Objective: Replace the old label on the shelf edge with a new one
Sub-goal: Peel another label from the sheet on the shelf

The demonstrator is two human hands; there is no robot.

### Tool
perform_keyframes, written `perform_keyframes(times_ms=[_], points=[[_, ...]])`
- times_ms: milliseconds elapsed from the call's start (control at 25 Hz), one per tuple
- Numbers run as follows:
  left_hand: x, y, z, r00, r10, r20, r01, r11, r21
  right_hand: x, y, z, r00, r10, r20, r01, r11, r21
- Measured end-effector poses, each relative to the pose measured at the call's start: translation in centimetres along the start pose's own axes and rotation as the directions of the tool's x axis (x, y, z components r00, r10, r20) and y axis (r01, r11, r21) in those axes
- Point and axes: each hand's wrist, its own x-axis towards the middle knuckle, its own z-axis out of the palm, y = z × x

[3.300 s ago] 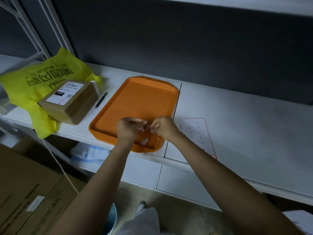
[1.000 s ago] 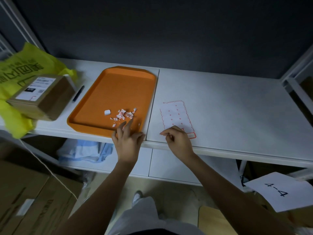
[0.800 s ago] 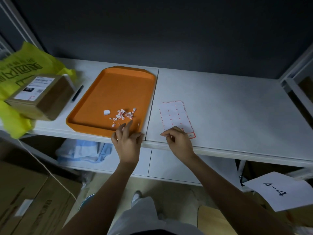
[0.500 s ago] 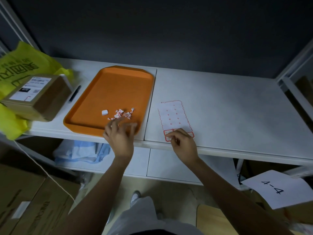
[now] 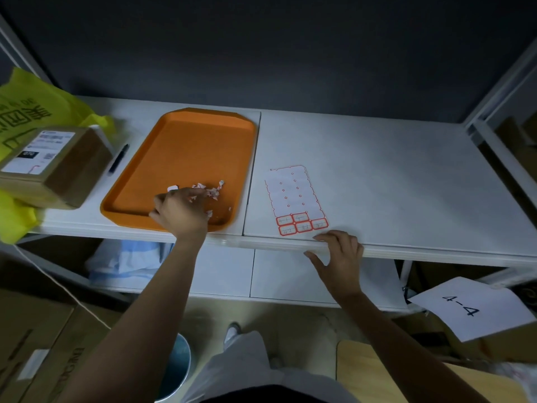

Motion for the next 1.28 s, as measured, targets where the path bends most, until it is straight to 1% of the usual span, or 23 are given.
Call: perform_keyframes(times_ms=[120, 240, 360, 400, 560, 640, 760, 800, 840, 920, 960, 1000, 1040, 1080, 1120, 1200, 1280], points=[[0.0, -0.3, 0.2, 1.0, 0.026, 0.012, -0.026, 0.999, 0.024, -0.7, 0.5, -0.1, 0.998, 0.068, -0.008, -0.068, 0.996, -0.062], [0.0, -0.6, 0.3, 0.996, 0.078, 0.036, -0.082, 0.989, 0.125, -1.0, 0.5, 0.1, 0.994, 0.108, -0.009, -0.108, 0.988, -0.11], [0.1, -0.6, 0.1, 0.994, 0.107, 0.033, -0.111, 0.98, 0.164, -1.1, -0.3, 0.6, 0.989, 0.147, -0.007, -0.146, 0.981, -0.128], [0.1, -0.6, 0.0, 0.995, 0.1, 0.029, -0.103, 0.982, 0.161, -1.1, -0.7, 0.8, 0.991, 0.135, -0.009, -0.135, 0.982, -0.132], [-0.1, -0.4, -0.2, 0.996, 0.08, 0.044, -0.085, 0.988, 0.127, -0.5, -2.7, 1.9, 1.0, 0.003, 0.006, -0.002, 0.984, -0.18], [-0.5, -0.4, -0.2, 0.992, 0.118, 0.051, -0.123, 0.985, 0.121, 0.0, -3.8, 2.5, 0.998, -0.031, 0.049, 0.04, 0.98, -0.196], [-1.6, 0.0, -0.3, 0.982, 0.187, 0.03, -0.189, 0.97, 0.155, 0.7, -4.6, 3.2, 0.992, -0.058, 0.11, 0.078, 0.978, -0.195], [-2.3, 0.2, -0.4, 0.97, 0.244, 0.016, -0.244, 0.96, 0.134, 0.8, -4.6, 3.4, 0.99, -0.062, 0.124, 0.086, 0.977, -0.194], [-3.3, 0.4, -0.4, 0.943, 0.333, 0.009, -0.332, 0.939, 0.085, 0.9, -4.6, 3.6, 0.988, -0.067, 0.139, 0.094, 0.976, -0.199], [-5.6, 0.6, 0.0, 0.838, 0.544, 0.032, -0.541, 0.837, -0.077, 1.0, -4.6, 3.9, 0.984, -0.088, 0.157, 0.122, 0.968, -0.221], [-6.7, 0.6, 0.3, 0.791, 0.607, 0.074, -0.589, 0.789, -0.172, 1.0, -4.5, 4.0, 0.982, -0.105, 0.155, 0.14, 0.962, -0.234], [-7.6, 0.7, 0.5, 0.769, 0.621, 0.151, -0.577, 0.776, -0.254, 1.0, -4.4, 4.1, 0.981, -0.125, 0.146, 0.158, 0.958, -0.239], [-8.4, 0.8, 0.8, 0.757, 0.602, 0.252, -0.527, 0.792, -0.309, 1.0, -4.4, 4.2, 0.981, -0.146, 0.131, 0.175, 0.955, -0.239], [-9.0, 0.9, 1.2, 0.74, 0.575, 0.35, -0.477, 0.815, -0.33, 1.0, -4.3, 4.2, 0.98, -0.165, 0.112, 0.187, 0.954, -0.236], [-9.5, 0.9, 1.7, 0.719, 0.555, 0.419, -0.454, 0.831, -0.322, 1.0, -4.2, 4.3, 0.979, -0.179, 0.094, 0.196, 0.953, -0.229], [-9.9, 1.0, 2.5, 0.694, 0.54, 0.476, -0.465, 0.841, -0.276, 1.0, -3.8, 4.3, 0.974, -0.208, 0.089, 0.223, 0.95, -0.219], [-9.8, 1.1, 2.9, 0.687, 0.534, 0.494, -0.481, 0.843, -0.242, 1.0, -3.4, 4.2, 0.959, -0.256, 0.121, 0.278, 0.932, -0.232]])
